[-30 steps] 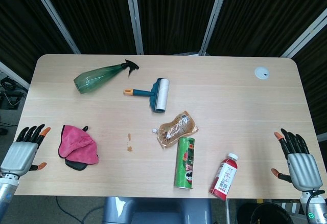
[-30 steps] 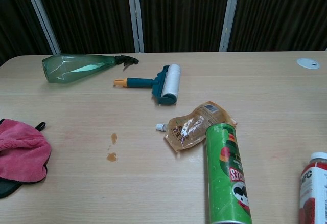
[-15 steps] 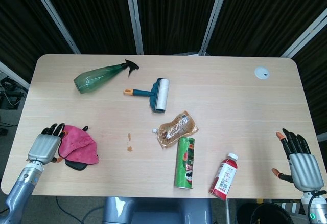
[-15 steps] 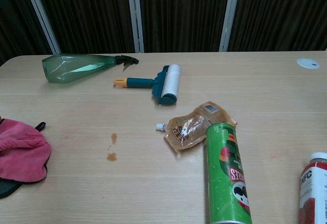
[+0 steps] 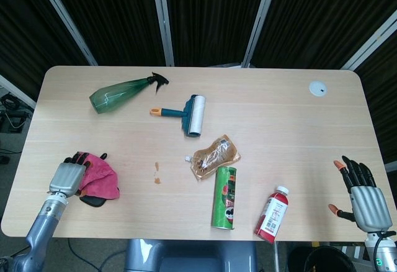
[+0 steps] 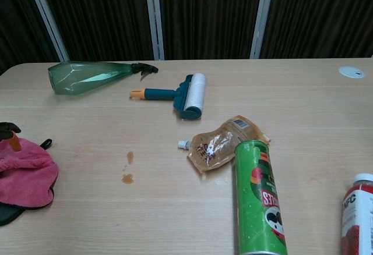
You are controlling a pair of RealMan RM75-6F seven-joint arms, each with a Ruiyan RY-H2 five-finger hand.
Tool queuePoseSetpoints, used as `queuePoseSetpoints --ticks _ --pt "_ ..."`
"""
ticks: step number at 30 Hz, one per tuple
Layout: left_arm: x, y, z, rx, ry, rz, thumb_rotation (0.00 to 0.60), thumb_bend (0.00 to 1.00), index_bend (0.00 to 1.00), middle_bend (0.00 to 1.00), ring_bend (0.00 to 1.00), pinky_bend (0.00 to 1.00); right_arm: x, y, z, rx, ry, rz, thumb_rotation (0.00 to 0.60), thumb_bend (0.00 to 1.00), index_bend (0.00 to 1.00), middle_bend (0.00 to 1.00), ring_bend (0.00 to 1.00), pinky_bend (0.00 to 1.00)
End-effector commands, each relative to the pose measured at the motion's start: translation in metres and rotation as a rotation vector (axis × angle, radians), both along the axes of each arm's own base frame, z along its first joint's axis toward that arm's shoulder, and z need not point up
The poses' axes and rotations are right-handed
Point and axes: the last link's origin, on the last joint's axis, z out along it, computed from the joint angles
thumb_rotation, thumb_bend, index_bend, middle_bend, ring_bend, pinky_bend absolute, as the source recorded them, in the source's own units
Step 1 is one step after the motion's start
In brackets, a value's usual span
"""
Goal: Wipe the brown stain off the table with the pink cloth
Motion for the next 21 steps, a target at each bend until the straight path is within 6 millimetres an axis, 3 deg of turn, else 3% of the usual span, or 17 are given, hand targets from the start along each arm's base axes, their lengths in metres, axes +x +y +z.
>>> queuePoseSetpoints --ticks 1,3,7,10,13,21 --pt "0.004 0.002 -0.007 -0.007 -0.001 -0.008 0.6 0.1 0.29 0.07 0.07 0.2 0.0 0.0 0.0 0.003 -0.009 -0.005 0.6 0.0 0.1 0.0 0.0 0.0" --pt "0.007 0.002 -0.012 -0.006 -0.007 -0.01 0.6 0.16 0.34 0.11 0.1 0.23 0.0 0.0 0.0 0.002 -0.016 -0.007 0.6 0.0 0.1 0.0 0.0 0.0" --pt "0.014 0.002 -0.018 0.025 -0.04 -0.034 0.6 0.4 0.64 0.38 0.31 0.42 0.0 0.0 0.002 -0.005 -0.028 -0.003 0.6 0.0 0.1 0.0 0.0 0.0" --pt "0.018 0.002 -0.02 0.048 -0.057 -0.067 0.6 0.57 0.78 0.51 0.44 0.52 0.0 0.0 0.003 -0.013 -0.039 -0.004 0.6 0.0 0.1 0.0 0.0 0.0" --pt "0.023 0.003 -0.02 0.069 -0.085 -0.093 0.6 0.65 0.85 0.57 0.5 0.57 0.0 0.001 0.003 -0.016 -0.045 -0.004 0.6 0.01 0.1 0.0 0.0 0.0" --pt "0.063 0.027 -0.011 0.132 -0.204 -0.169 0.6 0.66 0.86 0.58 0.51 0.58 0.001 0.0 0.002 -0.014 -0.056 -0.008 0.6 0.01 0.1 0.0 0.0 0.0"
